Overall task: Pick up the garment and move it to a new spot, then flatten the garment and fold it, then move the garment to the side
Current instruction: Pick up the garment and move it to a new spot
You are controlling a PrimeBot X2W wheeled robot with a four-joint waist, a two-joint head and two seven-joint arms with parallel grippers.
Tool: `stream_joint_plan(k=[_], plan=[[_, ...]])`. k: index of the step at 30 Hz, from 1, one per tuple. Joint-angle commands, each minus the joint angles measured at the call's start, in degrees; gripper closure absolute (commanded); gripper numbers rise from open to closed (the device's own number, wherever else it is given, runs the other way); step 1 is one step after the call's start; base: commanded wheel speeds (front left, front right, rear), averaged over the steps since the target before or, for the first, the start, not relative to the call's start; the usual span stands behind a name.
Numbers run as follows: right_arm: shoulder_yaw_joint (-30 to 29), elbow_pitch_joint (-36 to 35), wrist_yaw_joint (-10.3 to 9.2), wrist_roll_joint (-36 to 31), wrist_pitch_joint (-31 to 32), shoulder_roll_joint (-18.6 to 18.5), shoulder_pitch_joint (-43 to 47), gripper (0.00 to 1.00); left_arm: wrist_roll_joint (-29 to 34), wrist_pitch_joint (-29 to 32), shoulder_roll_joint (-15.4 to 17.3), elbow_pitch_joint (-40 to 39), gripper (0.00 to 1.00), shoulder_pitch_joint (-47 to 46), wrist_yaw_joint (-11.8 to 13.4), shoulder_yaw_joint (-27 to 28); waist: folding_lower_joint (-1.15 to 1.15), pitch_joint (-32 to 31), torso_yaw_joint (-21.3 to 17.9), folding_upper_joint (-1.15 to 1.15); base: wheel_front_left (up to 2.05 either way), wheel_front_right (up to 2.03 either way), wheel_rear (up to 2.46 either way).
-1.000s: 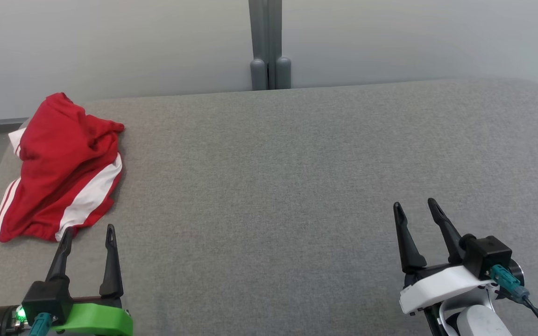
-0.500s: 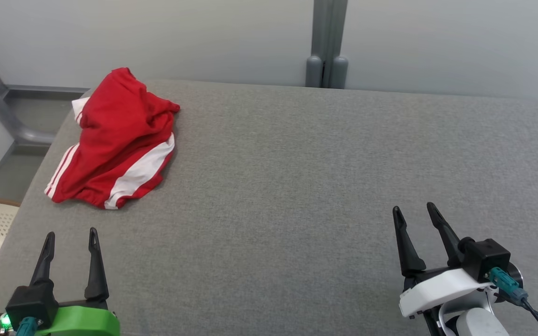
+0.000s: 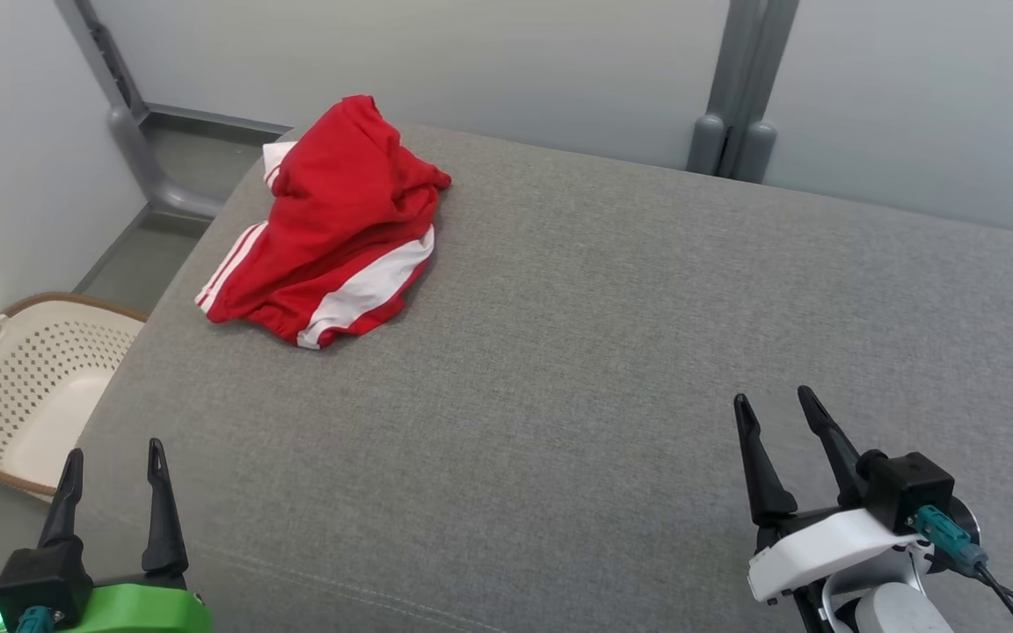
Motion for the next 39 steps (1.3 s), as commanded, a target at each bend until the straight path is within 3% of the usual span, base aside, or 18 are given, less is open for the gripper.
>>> stream_joint_plan(k=[1,10,22,28,34,39], plan=[[-0.1,0.1,-0.02,0.3,-0.2,-0.2,0.0,0.00,-0.5,0.0,0.4,0.1,0.00,0.8,0.2,0.0,0.00,0.1,2.3,0.00,0.00,0.00,0.00],[0.9,0.5,-0.01,0.8,-0.2,-0.2,-0.3,0.00,-0.8,0.0,0.7,0.0,0.00,1.3,0.4,1.0,0.00,-0.2,4.5,0.00,0.00,0.00,0.00],[1.3,1.0,-0.02,-0.2,-0.2,-0.2,-1.0,0.00,-1.3,0.0,1.5,0.0,0.00,-0.7,0.2,1.2,0.00,1.0,1.8,0.00,0.00,0.00,0.00],[1.1,0.3,-0.02,-2.6,-0.2,-0.3,-3.3,0.00,-2.8,0.0,3.4,0.1,0.00,-6.6,-0.7,1.6,0.00,5.4,-1.8,0.00,0.00,0.00,0.00],[-0.1,-0.8,-0.04,-5.8,-0.2,-0.7,-7.4,0.00,-5.3,0.0,6.6,0.8,0.00,-15.9,-1.8,2.7,0.00,12.5,-8.1,0.00,0.00,0.00,0.00],[-2.3,-3.0,-0.04,-7.5,-0.2,-1.1,-10.2,0.00,-8.2,0.0,11.4,3.0,0.00,-24.4,-2.5,3.1,0.00,18.2,-13.6,0.00,0.00,0.00,0.00]])
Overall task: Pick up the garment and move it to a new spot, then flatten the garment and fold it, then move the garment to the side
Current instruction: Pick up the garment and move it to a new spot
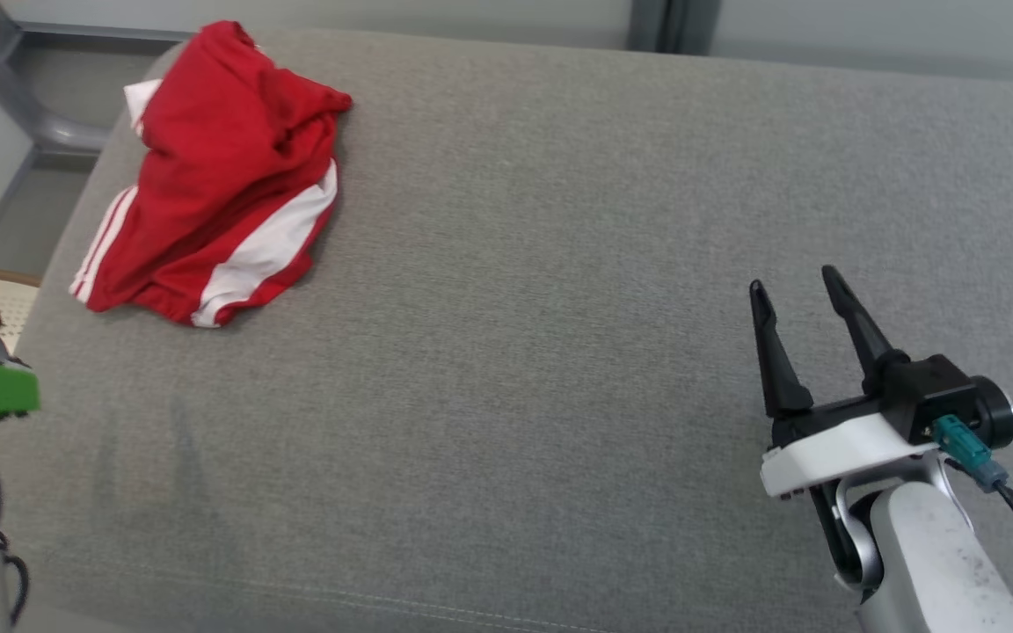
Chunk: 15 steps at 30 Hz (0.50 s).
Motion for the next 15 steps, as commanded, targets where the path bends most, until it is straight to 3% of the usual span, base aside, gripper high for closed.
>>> stream_joint_plan(k=[1,7,15], plan=[[-0.7,-0.9,-0.08,-0.4,-0.2,-0.4,-1.6,0.00,-0.6,0.0,1.8,0.7,0.00,-2.7,-0.3,0.3,0.00,8.2,-8.4,0.00,0.00,0.00,0.00],[-4.2,-4.3,-0.08,-2.2,-0.2,-0.2,-2.9,0.00,-5.3,0.1,8.1,5.4,0.00,-11.7,-0.5,-1.5,0.00,13.3,-12.9,0.00,0.00,0.00,0.00],[-4.6,-7.2,-0.08,-2.9,-0.2,0.3,-4.5,0.00,-14.7,4.1,16.6,13.4,0.00,-21.9,-0.4,-7.2,0.00,18.8,-16.6,0.00,0.00,0.00,0.00]])
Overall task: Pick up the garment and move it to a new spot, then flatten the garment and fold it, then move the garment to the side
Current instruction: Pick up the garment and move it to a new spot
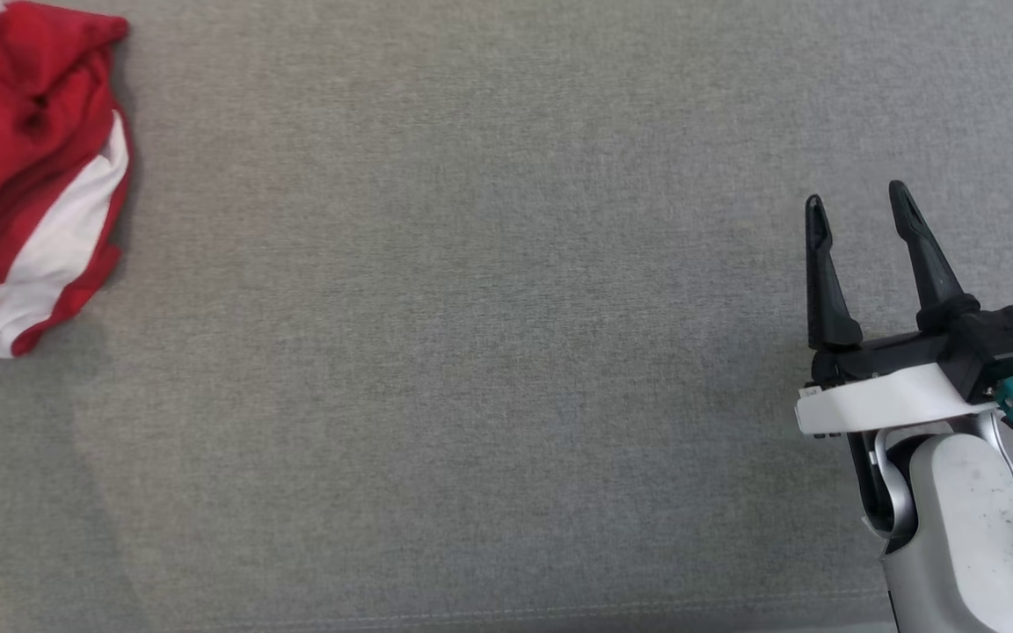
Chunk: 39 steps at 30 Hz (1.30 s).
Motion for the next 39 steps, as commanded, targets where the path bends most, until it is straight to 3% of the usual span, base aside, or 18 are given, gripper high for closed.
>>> stream_joint_plan(k=[1,12,17,18,29,39], plan=[[0.1,-0.5,-0.08,-0.4,-0.2,0.1,-1.0,0.00,-1.4,0.8,1.4,1.5,0.00,-1.9,-0.2,-0.9,-0.01,6.1,-5.7,0.00,0.00,0.00,0.00],[0.1,-1.1,-0.08,1.0,-0.2,0.4,-1.6,0.00,-9.4,11.9,8.0,15.2,0.00,-7.9,-0.1,-12.9,-0.01,8.0,-8.3,0.00,0.00,0.00,0.00],[0.5,-0.9,-0.08,2.1,-0.2,0.4,-1.7,0.00,-11.0,17.6,8.8,20.5,0.00,-9.4,-0.1,-15.8,-0.01,7.2,-8.6,0.00,0.00,0.00,0.00],[0.6,-0.9,-0.08,2.3,-0.2,0.4,-1.7,0.00,-11.3,17.7,8.8,21.1,1.00,-9.6,-0.1,-16.4,-0.01,6.9,-8.7,0.00,0.00,0.00,0.00],[1.6,0.9,-0.08,3.5,-0.2,0.4,-0.9,0.00,-11.4,12.3,10.1,23.7,1.00,-11.2,-0.1,-20.4,-0.01,1.6,-7.9,0.00,0.00,0.00,0.00],[2.4,3.0,-0.08,4.8,-0.2,0.4,1.0,0.00,-8.4,5.4,9.0,16.2,1.00,-17.4,-0.1,-26.1,-0.01,-4.7,-6.1,0.00,0.00,0.00,0.00]])
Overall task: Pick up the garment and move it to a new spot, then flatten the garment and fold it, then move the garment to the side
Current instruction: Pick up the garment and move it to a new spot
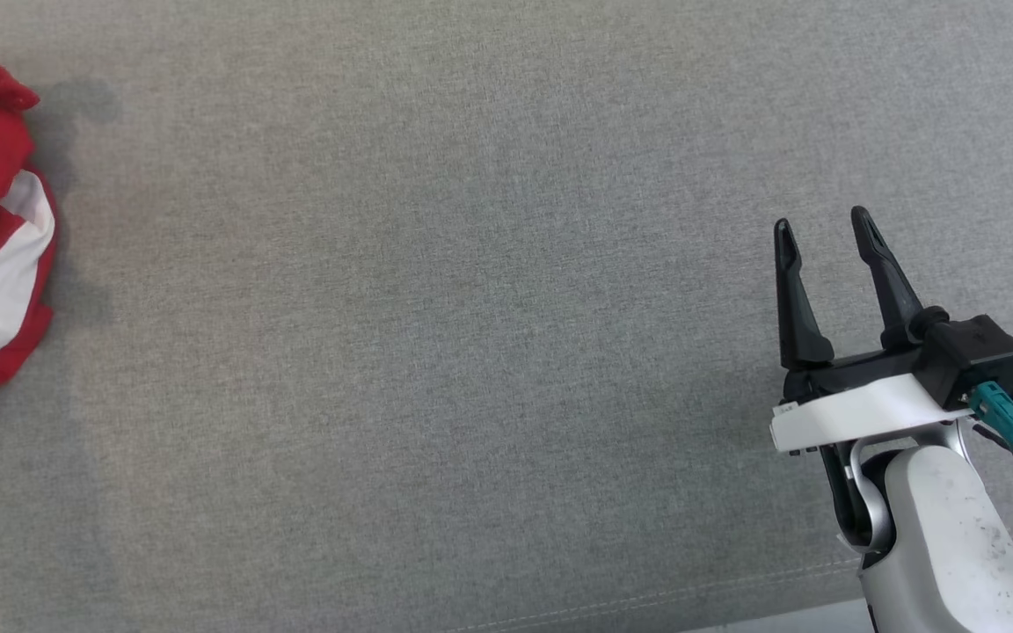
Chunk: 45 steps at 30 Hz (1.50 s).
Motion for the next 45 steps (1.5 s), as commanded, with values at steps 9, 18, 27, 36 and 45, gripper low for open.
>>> stream_joint_plan(k=[9,18,27,36,45], plan=[[1.5,0.6,-0.08,2.5,-0.2,-0.1,1.9,0.00,2.3,1.5,-4.9,-11.8,1.00,-9.3,0.0,-6.3,0.00,-5.4,-2.6,0.00,0.00,0.00,0.00],[4.3,0.9,-0.08,6.7,-0.2,-0.1,3.2,0.00,2.6,5.6,-10.8,-22.0,1.00,-15.3,0.0,-12.9,0.00,-5.8,-11.2,0.00,0.00,0.00,0.00],[5.5,0.2,-0.08,10.2,-0.2,-0.1,4.1,0.00,0.9,6.7,-18.3,-26.8,1.00,-14.2,0.8,-17.0,0.00,-4.3,-17.6,0.00,0.00,0.00,0.00],[5.2,-0.4,-0.08,11.1,-0.2,-0.1,4.8,0.00,0.8,2.9,-19.2,-26.4,1.00,-2.1,3.4,-20.1,0.00,-3.0,-18.4,0.00,0.00,0.00,0.00],[5.3,0.1,-0.08,10.3,-0.2,-0.1,4.1,0.00,-2.0,-1.7,-23.5,-19.3,1.00,10.7,4.3,-23.7,0.00,-3.5,-16.3,0.00,0.00,0.00,0.00]])
